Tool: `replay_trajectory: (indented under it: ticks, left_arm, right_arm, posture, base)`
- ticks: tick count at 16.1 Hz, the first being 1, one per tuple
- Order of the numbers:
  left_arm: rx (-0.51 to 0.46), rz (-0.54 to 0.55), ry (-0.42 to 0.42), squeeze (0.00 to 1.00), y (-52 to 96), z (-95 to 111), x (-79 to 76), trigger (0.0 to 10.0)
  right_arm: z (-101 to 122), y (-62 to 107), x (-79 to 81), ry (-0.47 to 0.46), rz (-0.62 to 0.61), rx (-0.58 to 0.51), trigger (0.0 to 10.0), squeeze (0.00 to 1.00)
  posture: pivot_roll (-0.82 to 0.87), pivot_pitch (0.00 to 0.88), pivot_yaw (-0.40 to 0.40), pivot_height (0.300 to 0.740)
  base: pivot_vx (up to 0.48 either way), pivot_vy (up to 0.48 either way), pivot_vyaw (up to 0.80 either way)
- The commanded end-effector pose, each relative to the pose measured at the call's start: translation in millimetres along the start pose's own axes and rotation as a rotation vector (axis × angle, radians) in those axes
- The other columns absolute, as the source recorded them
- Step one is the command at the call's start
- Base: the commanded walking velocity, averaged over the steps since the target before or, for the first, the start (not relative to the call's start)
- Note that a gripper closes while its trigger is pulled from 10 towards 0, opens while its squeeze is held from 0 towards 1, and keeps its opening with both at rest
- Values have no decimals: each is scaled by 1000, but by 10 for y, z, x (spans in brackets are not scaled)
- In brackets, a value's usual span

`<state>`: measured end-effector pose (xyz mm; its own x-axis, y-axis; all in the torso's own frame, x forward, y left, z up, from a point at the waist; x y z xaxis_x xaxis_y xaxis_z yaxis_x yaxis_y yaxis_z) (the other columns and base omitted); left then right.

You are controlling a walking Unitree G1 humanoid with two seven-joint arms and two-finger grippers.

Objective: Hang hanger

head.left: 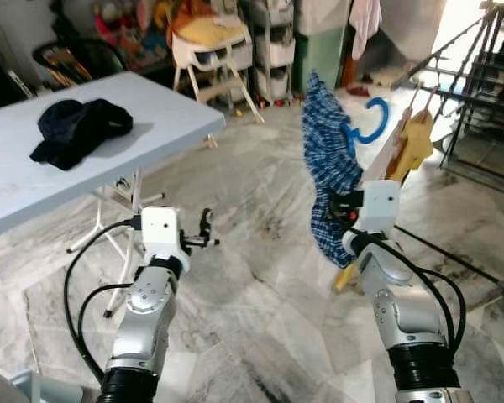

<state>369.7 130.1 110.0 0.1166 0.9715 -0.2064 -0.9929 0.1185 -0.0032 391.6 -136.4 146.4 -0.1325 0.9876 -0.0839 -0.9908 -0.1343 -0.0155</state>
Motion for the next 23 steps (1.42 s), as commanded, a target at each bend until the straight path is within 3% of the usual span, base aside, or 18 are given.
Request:
replay_trajectory:
  ticks: [1,9,15,16,18,23]
  left_arm:
    - [-3,-11,1,0,-9,41,1,10000]
    - [-1,-39,18,0,-40,56,-26,10000]
    - [16,-42,31,0,-67,45,18,10000]
    - [65,-9,53,0,-101,-19,76,10000]
    - [74,2,76,0,-122,-20,119,10000]
    - [63,-41,64,0,-151,48,88,10000]
  right_arm:
    - [89,-24,31,-1,5,-33,10000,0]
    - [115,-20,18,-2,2,-47,10000,0]
    - [117,-11,16,3,-8,-52,10000,0]
    - [116,-8,19,7,-10,-54,10000,0]
    - [120,-4,24,7,-13,-55,10000,0]
    - [115,13,25,14,-17,-56,10000,0]
  posture:
    - [-111,19,81,740]
    - [-116,12,81,740]
    - [-122,10,78,740]
    - [-121,10,77,740]
    - [-123,13,76,740]
    - [-124,18,78,740]
  base:
    - [480,0,0]
    - [480,0,-758]
    - [457,0,0]
    - [0,0,0]
    - [0,0,0]
    - [0,442,-556]
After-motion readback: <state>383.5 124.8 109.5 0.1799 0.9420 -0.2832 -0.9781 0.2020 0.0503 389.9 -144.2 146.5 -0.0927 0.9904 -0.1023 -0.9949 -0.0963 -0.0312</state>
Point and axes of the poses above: a point about 5 cm out from each wrist's last joint towards the gripper, its own y axis pointing back from the gripper into the wrist, its own z axis along the axis of the wrist's last joint, x = y × z, the point moved 6 cm from there along -y, pointing out of the wrist towards the gripper, and after that the axes turned 9 degrees about y, right-handed, at the moved point
